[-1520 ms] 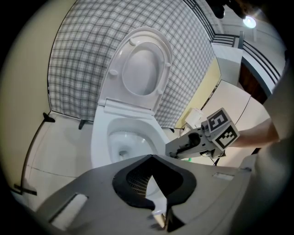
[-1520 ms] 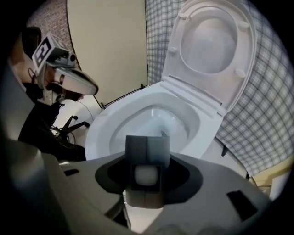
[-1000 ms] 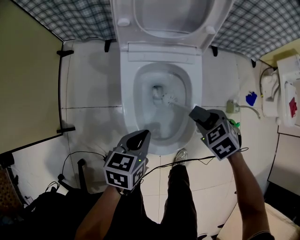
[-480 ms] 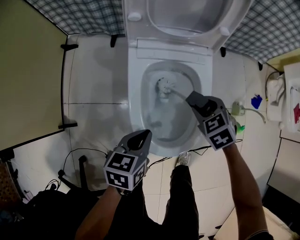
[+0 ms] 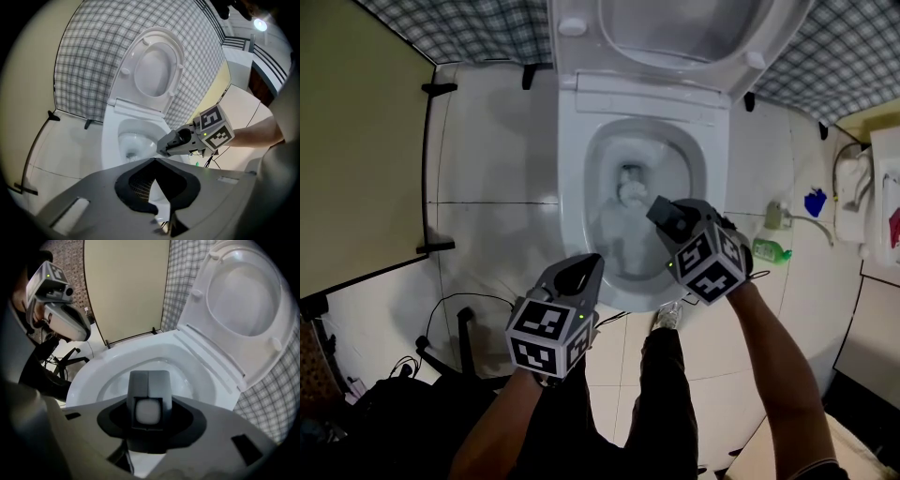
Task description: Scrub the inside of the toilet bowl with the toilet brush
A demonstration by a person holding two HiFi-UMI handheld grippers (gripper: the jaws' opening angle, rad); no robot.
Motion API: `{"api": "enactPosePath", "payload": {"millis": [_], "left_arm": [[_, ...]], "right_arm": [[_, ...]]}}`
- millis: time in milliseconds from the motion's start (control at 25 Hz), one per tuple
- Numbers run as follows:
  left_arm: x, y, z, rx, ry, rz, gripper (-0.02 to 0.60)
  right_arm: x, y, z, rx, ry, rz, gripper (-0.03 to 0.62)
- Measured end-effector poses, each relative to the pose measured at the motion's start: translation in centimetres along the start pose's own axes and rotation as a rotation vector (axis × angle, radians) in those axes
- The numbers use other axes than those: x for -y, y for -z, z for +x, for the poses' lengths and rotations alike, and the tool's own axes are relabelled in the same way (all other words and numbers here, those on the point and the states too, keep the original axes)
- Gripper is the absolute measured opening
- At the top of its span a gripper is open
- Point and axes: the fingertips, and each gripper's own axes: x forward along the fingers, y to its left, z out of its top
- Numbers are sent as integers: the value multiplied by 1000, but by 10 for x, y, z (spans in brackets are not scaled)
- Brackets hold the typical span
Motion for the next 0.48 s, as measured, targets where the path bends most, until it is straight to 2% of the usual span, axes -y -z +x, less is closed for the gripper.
{"api": "enactPosePath", "payload": {"millis": [200, 480], "left_arm": [[6, 1, -1, 1, 7, 5, 10], [25, -8, -9, 20, 15, 30, 10]], "right_arm": [[-19, 8, -25, 4, -41, -53, 193], [-67, 22, -77, 20, -94, -102, 193]]}}
